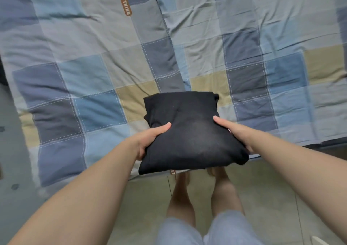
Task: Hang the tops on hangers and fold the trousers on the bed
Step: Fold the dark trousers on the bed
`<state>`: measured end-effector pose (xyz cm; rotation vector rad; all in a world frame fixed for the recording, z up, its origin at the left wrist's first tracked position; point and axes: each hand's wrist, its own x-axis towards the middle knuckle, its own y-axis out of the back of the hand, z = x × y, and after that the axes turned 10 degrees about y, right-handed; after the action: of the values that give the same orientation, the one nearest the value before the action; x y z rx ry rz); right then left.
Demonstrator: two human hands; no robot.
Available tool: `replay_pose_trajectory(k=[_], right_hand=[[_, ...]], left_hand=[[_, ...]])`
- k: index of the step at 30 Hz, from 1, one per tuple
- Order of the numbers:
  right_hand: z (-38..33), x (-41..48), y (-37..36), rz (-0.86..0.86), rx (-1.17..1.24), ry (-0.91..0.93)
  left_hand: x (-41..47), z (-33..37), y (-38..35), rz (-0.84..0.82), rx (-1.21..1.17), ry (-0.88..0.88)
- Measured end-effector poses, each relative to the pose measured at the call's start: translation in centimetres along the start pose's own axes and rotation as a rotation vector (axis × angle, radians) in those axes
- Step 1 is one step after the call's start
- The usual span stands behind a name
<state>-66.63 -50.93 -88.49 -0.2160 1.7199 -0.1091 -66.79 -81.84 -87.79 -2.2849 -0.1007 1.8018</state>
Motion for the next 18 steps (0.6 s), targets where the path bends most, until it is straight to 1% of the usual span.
replay_pose_trajectory(k=[1, 3, 6, 9, 11, 15, 17, 18], right_hand=[[0.4, -1.3, -0.5, -0.033, 0.081, -0.044], [1.6, -3.6, -1.3, -0.045, 0.142, -0.061], [3.5, -8.5, -2.7, -0.025, 0.174, -0.037], [4.8, -12.4, -3.9, -0.013, 0.198, 0.026], [5.7, -15.6, -4.3, -0.001, 0.251, 0.096], [7.6, -21.6, -4.6, 0.035, 0.356, 0.265], [8.5, -24.3, -4.3, 0.105, 0.326, 0.365], [9.0, -25.8, -4.1, 0.135, 0.313, 0.412]], left_hand=[[-0.6, -1.2, -0.2, -0.027, -0.019, -0.003], [-2.1, -3.9, -0.8, -0.080, -0.046, -0.029], [-5.5, -7.6, -1.9, -0.104, -0.023, -0.061], [-8.1, -9.2, -2.4, -0.087, 0.042, -0.112], [-10.4, -10.1, -3.3, -0.053, 0.101, -0.199], [-14.4, -10.1, -6.0, 0.087, 0.202, -0.469], [-16.0, -9.6, -7.8, 0.156, 0.256, -0.573], [-16.6, -9.2, -8.8, 0.165, 0.284, -0.628]])
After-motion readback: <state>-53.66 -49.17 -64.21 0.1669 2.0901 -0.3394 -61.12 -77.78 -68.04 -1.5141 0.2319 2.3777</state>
